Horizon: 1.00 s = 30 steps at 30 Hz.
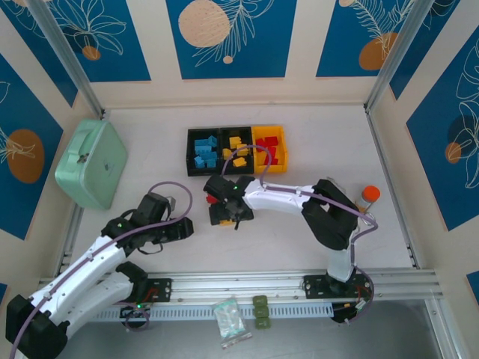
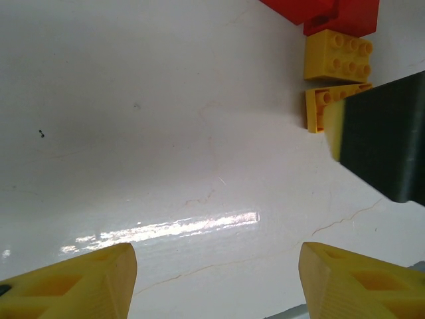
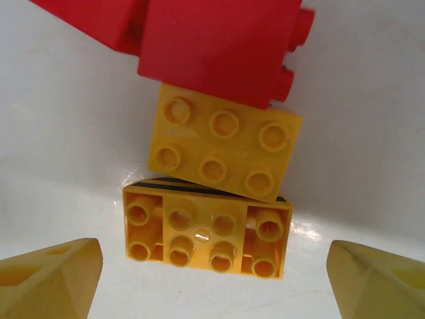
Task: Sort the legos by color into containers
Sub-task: Pick up the lego from the bottom-center of the table.
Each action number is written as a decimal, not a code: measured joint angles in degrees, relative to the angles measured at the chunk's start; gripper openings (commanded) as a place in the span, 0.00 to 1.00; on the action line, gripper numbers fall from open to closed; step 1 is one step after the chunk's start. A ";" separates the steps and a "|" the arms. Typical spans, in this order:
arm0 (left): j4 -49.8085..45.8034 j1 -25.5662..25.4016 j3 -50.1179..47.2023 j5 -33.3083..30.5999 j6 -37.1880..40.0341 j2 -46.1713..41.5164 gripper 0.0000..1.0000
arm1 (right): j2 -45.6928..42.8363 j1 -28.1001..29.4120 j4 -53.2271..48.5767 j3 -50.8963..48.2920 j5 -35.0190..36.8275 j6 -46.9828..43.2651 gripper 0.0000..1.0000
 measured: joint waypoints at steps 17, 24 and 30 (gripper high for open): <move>2.80 0.07 -1.57 1.38 -1.42 2.29 0.65 | 4.46 0.79 -3.50 3.23 1.11 0.46 0.64; 7.06 0.07 -2.49 3.52 -1.88 4.92 0.65 | -4.98 0.15 -4.79 -0.90 1.86 0.44 0.63; 11.32 0.09 -2.27 5.35 -1.95 8.11 0.65 | -12.31 -5.62 -5.35 -0.74 1.81 -1.62 0.63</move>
